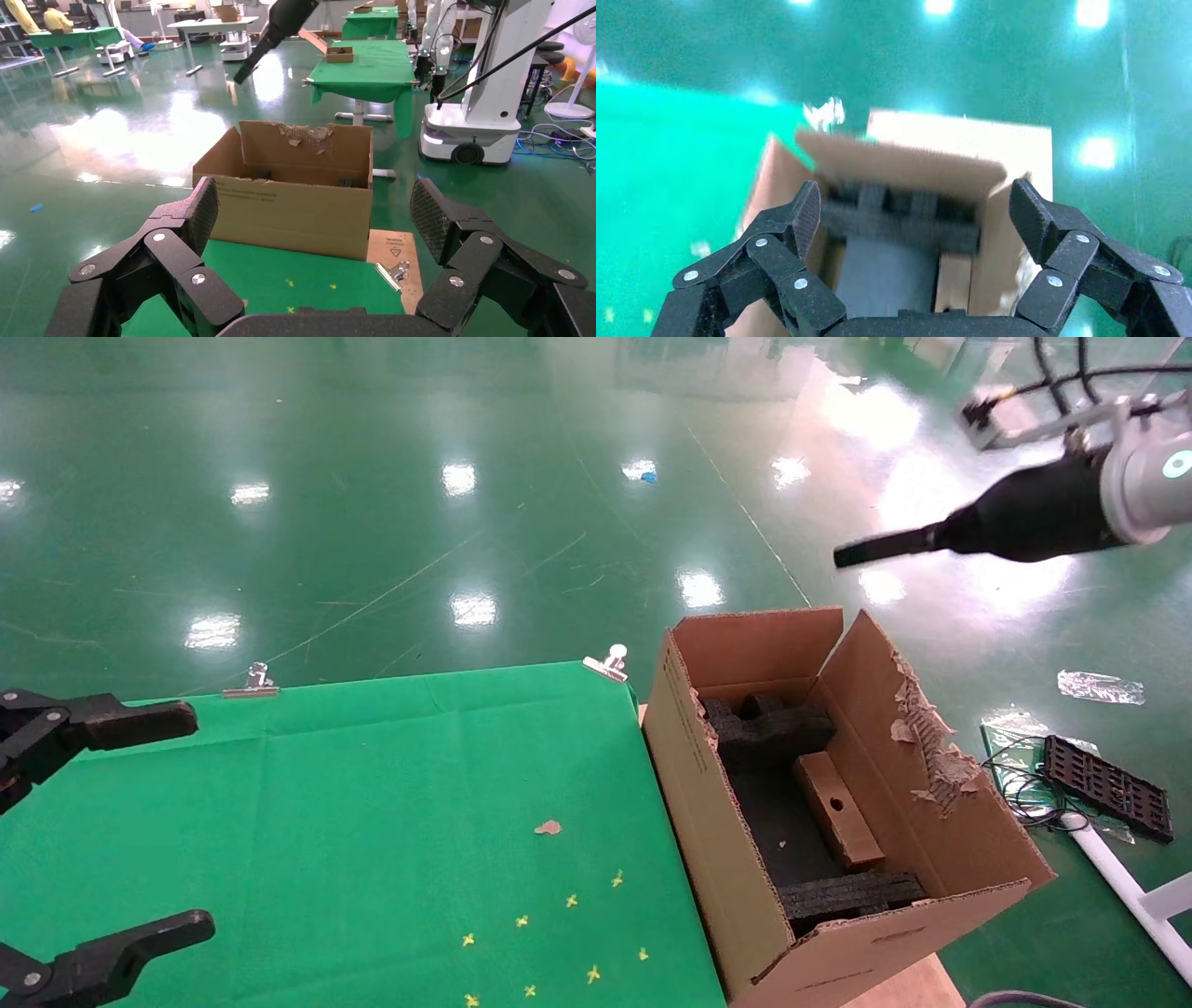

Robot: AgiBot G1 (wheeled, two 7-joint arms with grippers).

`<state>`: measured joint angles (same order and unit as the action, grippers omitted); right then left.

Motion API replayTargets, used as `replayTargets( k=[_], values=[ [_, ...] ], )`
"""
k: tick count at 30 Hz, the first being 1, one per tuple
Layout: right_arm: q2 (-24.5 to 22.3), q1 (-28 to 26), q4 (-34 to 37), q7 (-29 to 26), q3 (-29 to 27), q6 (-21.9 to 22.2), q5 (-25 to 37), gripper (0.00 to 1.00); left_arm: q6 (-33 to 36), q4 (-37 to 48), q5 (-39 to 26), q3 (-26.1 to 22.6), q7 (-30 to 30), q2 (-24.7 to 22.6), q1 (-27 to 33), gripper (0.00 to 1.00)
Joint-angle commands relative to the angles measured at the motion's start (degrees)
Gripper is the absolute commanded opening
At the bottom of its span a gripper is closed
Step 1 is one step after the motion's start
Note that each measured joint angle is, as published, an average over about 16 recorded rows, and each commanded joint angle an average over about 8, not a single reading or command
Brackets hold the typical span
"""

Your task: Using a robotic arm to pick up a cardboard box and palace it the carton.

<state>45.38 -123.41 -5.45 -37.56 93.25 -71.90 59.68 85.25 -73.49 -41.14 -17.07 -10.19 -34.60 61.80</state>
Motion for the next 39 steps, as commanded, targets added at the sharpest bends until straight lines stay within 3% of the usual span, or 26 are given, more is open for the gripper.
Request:
replayTargets(
  k=[1, 7, 39],
  values=[
    [-0.6, -0.95, -0.06, 0.83, -0.56, 0.32, -0.98, 1.0, -0.01, 0.0, 0.0, 0.0, 0.0, 0.0, 0.0, 1.0],
    [-1.56, 2.62, -4.64, 2.8, -5.95, -0.49, -2.64, 1.0, 0.0, 0.03, 0.01, -0.01, 0.02, 0.0, 0.01, 1.0],
    [-6.62, 36.67, -41.14, 16.61, -46.94, -8.14, -11.37, 1.0, -0.02, 0.06, 0.07, -0.11, 0.07, 0.03, 0.04, 1.0]
  ],
)
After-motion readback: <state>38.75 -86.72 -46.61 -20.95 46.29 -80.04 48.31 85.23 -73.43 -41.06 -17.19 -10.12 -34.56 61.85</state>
